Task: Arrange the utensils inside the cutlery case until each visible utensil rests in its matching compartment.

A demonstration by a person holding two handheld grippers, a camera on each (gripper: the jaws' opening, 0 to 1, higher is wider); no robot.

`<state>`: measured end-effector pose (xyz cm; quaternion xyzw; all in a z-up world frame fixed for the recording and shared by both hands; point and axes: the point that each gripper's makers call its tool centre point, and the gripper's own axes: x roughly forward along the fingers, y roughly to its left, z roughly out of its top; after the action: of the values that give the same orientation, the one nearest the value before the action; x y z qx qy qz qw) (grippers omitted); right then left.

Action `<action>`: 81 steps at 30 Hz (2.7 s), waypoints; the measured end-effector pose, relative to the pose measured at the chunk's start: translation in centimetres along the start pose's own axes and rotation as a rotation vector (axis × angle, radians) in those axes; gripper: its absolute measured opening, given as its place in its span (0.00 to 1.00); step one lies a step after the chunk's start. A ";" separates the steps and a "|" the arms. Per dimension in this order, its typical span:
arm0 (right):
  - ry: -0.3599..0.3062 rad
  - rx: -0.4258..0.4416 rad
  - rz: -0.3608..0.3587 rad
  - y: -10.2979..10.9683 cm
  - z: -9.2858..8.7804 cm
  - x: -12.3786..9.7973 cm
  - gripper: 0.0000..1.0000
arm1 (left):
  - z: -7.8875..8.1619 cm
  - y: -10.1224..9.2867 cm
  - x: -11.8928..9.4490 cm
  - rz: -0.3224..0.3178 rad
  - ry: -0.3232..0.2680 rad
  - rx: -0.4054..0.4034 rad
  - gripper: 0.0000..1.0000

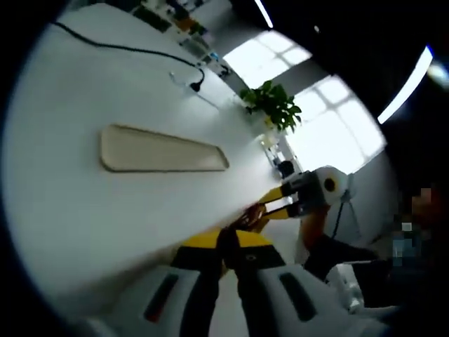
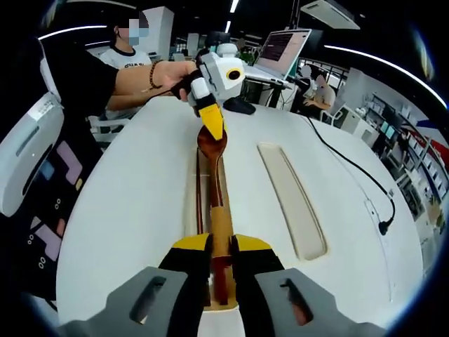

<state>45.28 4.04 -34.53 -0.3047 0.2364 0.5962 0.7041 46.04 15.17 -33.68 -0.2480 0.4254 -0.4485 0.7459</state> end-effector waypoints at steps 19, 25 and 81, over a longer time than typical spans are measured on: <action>0.035 -0.017 0.054 0.8 -0.5 1.2 0.10 | -0.6 1.3 -1.0 0.138 0.006 0.274 0.07; 0.032 -0.012 0.059 1.0 -0.4 1.4 0.10 | -0.3 1.4 -1.4 0.148 -0.003 0.290 0.06; -0.078 0.198 0.025 -1.7 0.4 -0.3 0.15 | 2.1 1.2 -2.0 0.192 -0.069 0.350 0.02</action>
<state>46.88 3.94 -33.74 -0.2074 0.2701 0.5901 0.7320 47.94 17.46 -32.67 -0.0879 0.3368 -0.4337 0.8311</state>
